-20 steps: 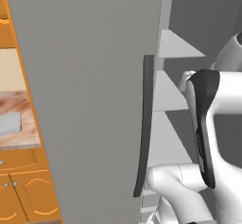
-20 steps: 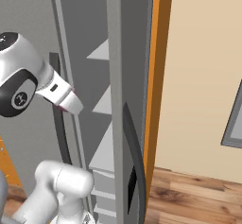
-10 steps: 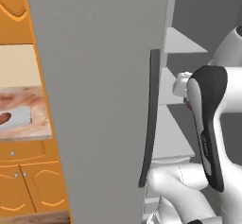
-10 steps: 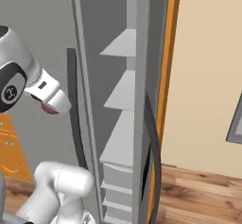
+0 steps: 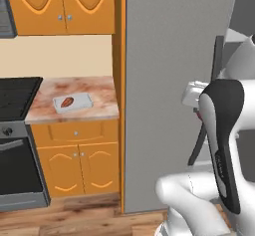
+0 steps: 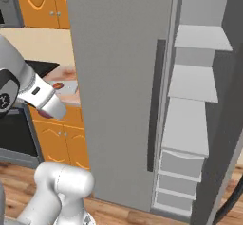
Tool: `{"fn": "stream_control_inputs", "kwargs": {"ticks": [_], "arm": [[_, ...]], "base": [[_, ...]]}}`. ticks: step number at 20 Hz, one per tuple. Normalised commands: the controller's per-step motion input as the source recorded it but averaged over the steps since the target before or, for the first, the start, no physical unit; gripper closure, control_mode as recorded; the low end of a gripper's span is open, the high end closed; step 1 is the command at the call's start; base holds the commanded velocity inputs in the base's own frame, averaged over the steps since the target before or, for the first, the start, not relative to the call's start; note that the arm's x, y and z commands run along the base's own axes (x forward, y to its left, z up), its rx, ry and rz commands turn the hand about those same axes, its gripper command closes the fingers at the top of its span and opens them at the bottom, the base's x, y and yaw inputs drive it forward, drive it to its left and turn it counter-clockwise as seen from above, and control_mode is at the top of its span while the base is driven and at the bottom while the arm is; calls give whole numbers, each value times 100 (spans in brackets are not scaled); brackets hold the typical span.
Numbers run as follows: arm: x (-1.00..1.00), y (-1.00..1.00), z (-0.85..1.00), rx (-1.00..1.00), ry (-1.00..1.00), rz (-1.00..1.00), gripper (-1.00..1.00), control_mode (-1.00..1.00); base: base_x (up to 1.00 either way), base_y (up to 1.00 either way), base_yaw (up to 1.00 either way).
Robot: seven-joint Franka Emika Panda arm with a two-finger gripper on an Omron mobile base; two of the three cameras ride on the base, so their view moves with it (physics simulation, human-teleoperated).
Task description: Take the sweet potato and onion out of the freezer and place them in the tupperware container on the counter. Then put the tupperware containing the vegetables back in the freezer.
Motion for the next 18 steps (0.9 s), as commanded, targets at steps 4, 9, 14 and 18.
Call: {"fn": "stream_control_inputs", "kwargs": {"ticks": [4, 9, 14, 18], "arm": [[0, 0, 0, 0, 0, 0, 100, 100], [0, 0, 0, 0, 0, 0, 100, 100], [0, 0, 0, 0, 0, 0, 100, 100], [0, 0, 0, 0, 0, 0, 100, 100]], "base": [[52, 100, 0], [74, 100, -2], [76, 86, -4], [76, 32, -14]]}}
